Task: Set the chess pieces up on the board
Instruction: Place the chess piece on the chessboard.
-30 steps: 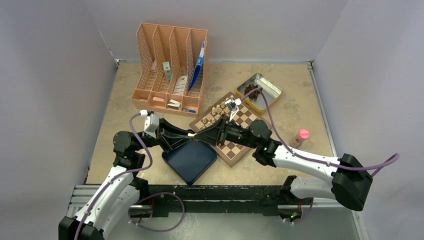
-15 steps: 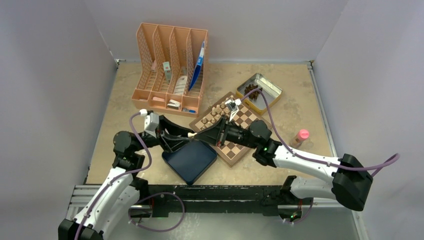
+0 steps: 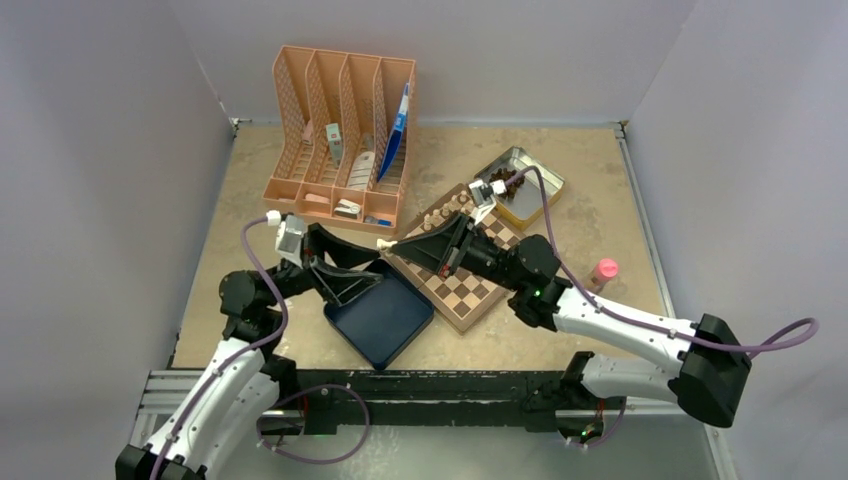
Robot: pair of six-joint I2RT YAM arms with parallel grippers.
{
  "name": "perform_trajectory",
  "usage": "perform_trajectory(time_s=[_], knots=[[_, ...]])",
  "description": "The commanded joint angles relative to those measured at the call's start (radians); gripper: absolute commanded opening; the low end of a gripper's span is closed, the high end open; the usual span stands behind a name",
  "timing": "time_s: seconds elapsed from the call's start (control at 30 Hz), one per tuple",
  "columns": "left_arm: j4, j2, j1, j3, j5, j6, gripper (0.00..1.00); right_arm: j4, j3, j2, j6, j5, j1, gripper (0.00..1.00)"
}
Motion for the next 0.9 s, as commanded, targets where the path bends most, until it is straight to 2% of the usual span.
perform_trajectory(time_s=[0.0, 0.47, 0.87], knots=[[0.209, 0.042, -0.003, 0.017, 0.016, -0.112, 0.57, 0.165, 0.086, 0.023, 0.082, -0.009, 0.006, 0.12], [0.239, 0.077, -0.002, 0.037, -0.013, 0.008, 0.64, 0.271, 0.056, 0.103, 0.179, -0.055, 0.02, 0.12], [0.314, 0.141, -0.002, 0.06, -0.009, -0.002, 0.65, 0.275, 0.04, 0.118, 0.185, -0.063, 0.029, 0.12]])
